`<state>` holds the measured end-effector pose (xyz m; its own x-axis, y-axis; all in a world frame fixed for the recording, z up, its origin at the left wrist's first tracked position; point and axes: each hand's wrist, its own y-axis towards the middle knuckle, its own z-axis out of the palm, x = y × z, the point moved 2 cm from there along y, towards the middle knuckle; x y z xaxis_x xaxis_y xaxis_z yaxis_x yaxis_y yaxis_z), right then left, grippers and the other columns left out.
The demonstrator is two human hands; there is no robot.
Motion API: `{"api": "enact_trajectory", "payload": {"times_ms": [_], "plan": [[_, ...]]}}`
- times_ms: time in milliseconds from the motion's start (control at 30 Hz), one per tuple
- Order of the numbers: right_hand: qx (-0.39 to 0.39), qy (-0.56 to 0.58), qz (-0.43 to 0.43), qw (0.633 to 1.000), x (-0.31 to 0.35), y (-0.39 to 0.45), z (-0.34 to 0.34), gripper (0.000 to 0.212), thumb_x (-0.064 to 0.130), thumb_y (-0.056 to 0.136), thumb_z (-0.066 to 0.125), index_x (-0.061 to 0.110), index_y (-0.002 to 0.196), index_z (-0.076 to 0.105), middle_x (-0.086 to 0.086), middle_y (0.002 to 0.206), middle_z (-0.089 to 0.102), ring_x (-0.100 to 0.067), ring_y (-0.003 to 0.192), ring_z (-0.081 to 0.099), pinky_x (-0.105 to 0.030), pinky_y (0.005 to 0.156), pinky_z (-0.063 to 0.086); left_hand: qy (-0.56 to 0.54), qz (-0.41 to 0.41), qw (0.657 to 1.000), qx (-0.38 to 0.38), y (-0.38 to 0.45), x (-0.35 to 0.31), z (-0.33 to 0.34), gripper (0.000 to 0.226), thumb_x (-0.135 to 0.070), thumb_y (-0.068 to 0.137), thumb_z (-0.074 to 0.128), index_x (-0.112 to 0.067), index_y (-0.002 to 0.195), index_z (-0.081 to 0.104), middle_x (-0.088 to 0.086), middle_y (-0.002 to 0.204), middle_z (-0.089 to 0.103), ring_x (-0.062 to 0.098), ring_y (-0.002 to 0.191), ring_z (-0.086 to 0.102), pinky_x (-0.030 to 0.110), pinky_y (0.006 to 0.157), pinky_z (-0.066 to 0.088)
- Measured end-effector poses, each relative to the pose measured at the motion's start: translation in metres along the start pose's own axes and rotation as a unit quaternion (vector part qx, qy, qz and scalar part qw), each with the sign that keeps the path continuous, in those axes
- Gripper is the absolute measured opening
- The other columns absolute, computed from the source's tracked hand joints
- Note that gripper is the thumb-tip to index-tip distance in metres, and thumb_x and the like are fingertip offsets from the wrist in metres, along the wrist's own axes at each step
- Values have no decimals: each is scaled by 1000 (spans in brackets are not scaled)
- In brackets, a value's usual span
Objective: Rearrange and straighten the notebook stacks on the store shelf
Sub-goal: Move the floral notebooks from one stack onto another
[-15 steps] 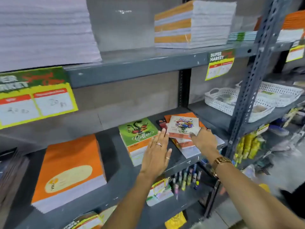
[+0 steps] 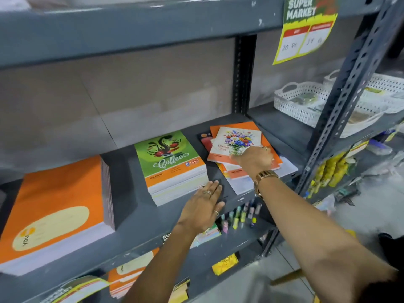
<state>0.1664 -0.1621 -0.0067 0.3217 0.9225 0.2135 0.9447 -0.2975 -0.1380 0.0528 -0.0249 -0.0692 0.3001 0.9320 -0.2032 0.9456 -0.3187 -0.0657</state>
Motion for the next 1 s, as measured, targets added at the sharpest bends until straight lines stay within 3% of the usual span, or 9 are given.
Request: {"api": "enact_trajectory", "payload": {"times_ms": [167,233,300,400,500,667,767,867,1000], "plan": [[36,63,9,997,-7,13,-1,74,66,76,53,10,125,53,-8,127,58,-28,117,56,-30,87,47,27,2,1000,12,-1,3,7,59,-44,98,17,-14,148,6,5,159,5,17,147,2,30,119,-2],[34,155,11,987,-10,14,1,56,48,80,62,8,118,56,-8,114,62,-27,107,61,-29,79,48,34,8,999,12,-2,3,8,74,-57,88,1,-14,147,5,5,159,4,18,147,1,31,119,-2],[22,304,23,952,-9,15,4,49,29,79,64,0,117,53,-11,109,65,-28,92,63,-29,72,49,32,15,999,14,-4,3,7,92,-67,74,-13,-15,147,2,4,159,1,18,147,-1,33,120,-2],[-14,422,44,906,-1,7,-12,51,14,88,57,-10,129,36,-24,125,57,-38,109,59,-43,89,52,28,21,999,22,-9,5,8,98,-64,64,-19,-17,147,1,2,159,-1,19,147,-3,36,121,-1],[-66,426,60,900,7,-3,-38,41,14,95,48,-5,129,37,-25,134,51,-40,123,49,-42,96,42,15,19,999,29,-14,8,7,89,-71,74,-10,-20,148,2,1,159,-1,19,147,-4,38,120,-2],[-106,439,4,892,18,-27,-67,32,15,96,40,2,125,44,-23,124,59,-40,112,56,-41,90,46,-17,9,999,43,-25,11,2,58,-44,98,24,-22,148,4,0,159,-3,19,147,-7,40,121,-5],[-50,519,-13,853,35,-39,-70,28,14,93,42,6,119,51,-19,114,63,-39,94,64,-42,76,58,-36,5,999,40,-35,16,1,57,-42,98,25,-24,148,5,-1,159,-2,18,147,-6,39,119,-6],[89,578,-29,811,57,-58,-55,9,5,95,43,11,101,47,-9,87,56,-22,64,56,-23,38,54,-55,-5,998,34,-47,21,0,55,-41,98,26,-25,148,8,-3,159,1,17,147,-5,39,119,-6],[169,546,-29,820,84,-77,-26,14,2,96,44,4,101,56,-22,107,57,-29,76,62,-37,65,57,-94,-21,995,26,-54,26,-2,52,-39,99,26,-25,147,12,-4,159,5,16,147,-3,37,119,-7]]}}
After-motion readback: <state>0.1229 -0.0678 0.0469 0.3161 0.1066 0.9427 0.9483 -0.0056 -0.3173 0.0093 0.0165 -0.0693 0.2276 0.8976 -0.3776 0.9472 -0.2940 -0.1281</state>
